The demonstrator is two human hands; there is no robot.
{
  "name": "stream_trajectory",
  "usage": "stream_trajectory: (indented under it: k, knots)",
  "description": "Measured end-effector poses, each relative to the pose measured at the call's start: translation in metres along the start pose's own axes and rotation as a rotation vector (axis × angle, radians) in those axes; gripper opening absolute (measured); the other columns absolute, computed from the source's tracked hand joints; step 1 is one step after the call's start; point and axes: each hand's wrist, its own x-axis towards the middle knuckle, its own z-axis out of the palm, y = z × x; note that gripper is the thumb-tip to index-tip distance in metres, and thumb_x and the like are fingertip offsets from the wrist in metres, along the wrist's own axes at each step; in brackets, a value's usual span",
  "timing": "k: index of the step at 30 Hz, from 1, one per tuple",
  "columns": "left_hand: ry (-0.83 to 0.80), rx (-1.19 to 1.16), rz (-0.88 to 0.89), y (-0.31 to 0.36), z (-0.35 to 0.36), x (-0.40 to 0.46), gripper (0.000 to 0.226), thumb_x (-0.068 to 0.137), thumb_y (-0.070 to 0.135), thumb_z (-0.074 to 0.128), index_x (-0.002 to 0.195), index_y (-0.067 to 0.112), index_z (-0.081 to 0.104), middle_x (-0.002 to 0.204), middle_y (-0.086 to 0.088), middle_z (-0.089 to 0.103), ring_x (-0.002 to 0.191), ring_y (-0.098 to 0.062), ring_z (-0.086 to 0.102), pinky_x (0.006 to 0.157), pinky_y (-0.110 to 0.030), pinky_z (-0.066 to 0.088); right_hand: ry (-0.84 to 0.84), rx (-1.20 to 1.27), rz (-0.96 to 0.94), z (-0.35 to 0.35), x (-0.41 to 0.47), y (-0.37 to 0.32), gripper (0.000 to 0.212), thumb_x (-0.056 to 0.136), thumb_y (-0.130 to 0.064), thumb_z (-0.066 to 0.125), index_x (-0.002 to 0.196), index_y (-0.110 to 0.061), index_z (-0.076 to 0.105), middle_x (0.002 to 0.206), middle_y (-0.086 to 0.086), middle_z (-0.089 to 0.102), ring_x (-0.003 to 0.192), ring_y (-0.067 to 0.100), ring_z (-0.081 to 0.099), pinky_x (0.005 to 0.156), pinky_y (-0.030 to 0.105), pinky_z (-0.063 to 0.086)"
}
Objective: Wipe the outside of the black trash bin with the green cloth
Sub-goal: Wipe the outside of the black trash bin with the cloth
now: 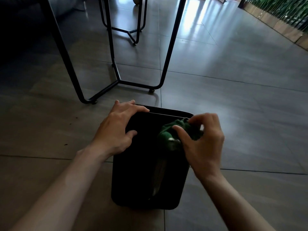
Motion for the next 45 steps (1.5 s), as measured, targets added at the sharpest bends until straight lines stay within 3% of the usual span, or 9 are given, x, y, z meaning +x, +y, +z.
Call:
stream_trajectory:
  k: [4, 8, 14, 20, 27, 31, 36, 43, 45]
  knots:
    - [0.006, -0.005, 0.003, 0.002, -0.001, -0.001, 0.074, 0.076, 0.001, 0.078, 0.134, 0.041, 0.053, 0.143, 0.012, 0.052, 0.151, -0.007, 0.028, 0.129, -0.042, 0.005, -0.039, -0.079, -0.225, 0.028, -0.029, -0.005, 0.018, 0.093, -0.027, 0.078, 0.095, -0.009, 0.076, 0.103, 0.006, 0.063, 0.102, 0.027, 0.06, 0.085, 0.032, 0.05]
    - [0.013, 0.004, 0.016, 0.002, -0.001, -0.001, 0.072, 0.076, 0.0, 0.075, 0.134, 0.038, 0.055, 0.141, 0.011, 0.054, 0.15, -0.007, 0.03, 0.129, -0.041, 0.005, -0.293, -0.388, -0.44, 0.045, -0.073, 0.003, 0.057, 0.098, -0.063, 0.053, 0.132, -0.02, 0.068, 0.142, 0.009, 0.059, 0.14, 0.034, 0.048, 0.108, 0.051, 0.042]
    - [0.02, 0.008, 0.027, 0.0, 0.001, 0.001, 0.072, 0.076, 0.001, 0.074, 0.134, 0.039, 0.054, 0.141, 0.013, 0.053, 0.15, -0.008, 0.029, 0.126, -0.03, 0.0, -0.476, -0.568, -0.509, 0.047, -0.093, 0.015, 0.111, 0.074, -0.09, 0.054, 0.156, -0.015, 0.041, 0.157, 0.012, 0.035, 0.147, 0.039, 0.032, 0.116, 0.056, 0.027]
    - [0.024, -0.002, 0.026, -0.001, 0.001, 0.002, 0.073, 0.075, 0.0, 0.074, 0.133, 0.04, 0.055, 0.14, 0.012, 0.054, 0.15, -0.007, 0.03, 0.127, -0.031, 0.001, -0.463, -0.53, -0.796, 0.033, -0.081, 0.02, 0.053, 0.095, -0.032, 0.058, 0.145, -0.014, 0.058, 0.141, 0.011, 0.041, 0.128, 0.036, 0.045, 0.106, 0.051, 0.051]
    - [0.016, -0.011, -0.009, 0.0, 0.0, 0.001, 0.073, 0.077, 0.002, 0.077, 0.135, 0.04, 0.054, 0.143, 0.01, 0.052, 0.151, -0.01, 0.028, 0.128, -0.035, 0.004, -0.116, -0.325, -0.33, 0.017, 0.002, 0.021, 0.068, 0.084, -0.025, 0.075, 0.147, -0.016, 0.047, 0.129, 0.011, 0.039, 0.118, 0.037, 0.043, 0.097, 0.046, 0.045]
    - [0.026, 0.001, -0.022, 0.0, -0.001, 0.002, 0.072, 0.077, 0.003, 0.076, 0.136, 0.038, 0.055, 0.144, 0.008, 0.053, 0.151, -0.011, 0.028, 0.126, -0.032, 0.004, -0.378, -0.344, -0.677, 0.034, -0.059, 0.032, 0.059, 0.08, -0.026, 0.076, 0.13, -0.018, 0.047, 0.137, 0.013, 0.042, 0.127, 0.041, 0.047, 0.108, 0.056, 0.044]
    - [0.017, -0.003, -0.023, -0.001, 0.001, 0.003, 0.072, 0.077, 0.003, 0.076, 0.136, 0.038, 0.054, 0.144, 0.008, 0.052, 0.151, -0.012, 0.027, 0.124, -0.029, 0.003, -0.684, -0.431, -1.139, 0.023, -0.126, 0.062, 0.025, 0.103, -0.024, 0.05, 0.127, -0.026, 0.055, 0.143, 0.006, 0.053, 0.138, 0.034, 0.052, 0.119, 0.051, 0.04]
    - [0.038, 0.011, -0.056, -0.002, -0.001, 0.005, 0.074, 0.076, 0.006, 0.079, 0.134, 0.043, 0.053, 0.146, 0.009, 0.051, 0.151, -0.012, 0.028, 0.128, -0.039, 0.008, -0.197, -0.3, -0.368, 0.016, -0.02, 0.044, 0.048, 0.089, -0.014, 0.065, 0.137, -0.019, 0.064, 0.151, 0.006, 0.055, 0.145, 0.033, 0.043, 0.109, 0.051, 0.042]
    - [0.036, 0.019, -0.083, -0.004, -0.001, 0.006, 0.073, 0.077, 0.007, 0.079, 0.135, 0.042, 0.053, 0.144, 0.007, 0.054, 0.151, -0.015, 0.03, 0.128, -0.041, 0.009, -0.156, -0.311, -0.287, 0.025, -0.029, 0.038, 0.052, 0.085, -0.011, 0.064, 0.137, -0.017, 0.065, 0.151, 0.007, 0.056, 0.14, 0.034, 0.047, 0.106, 0.051, 0.043]
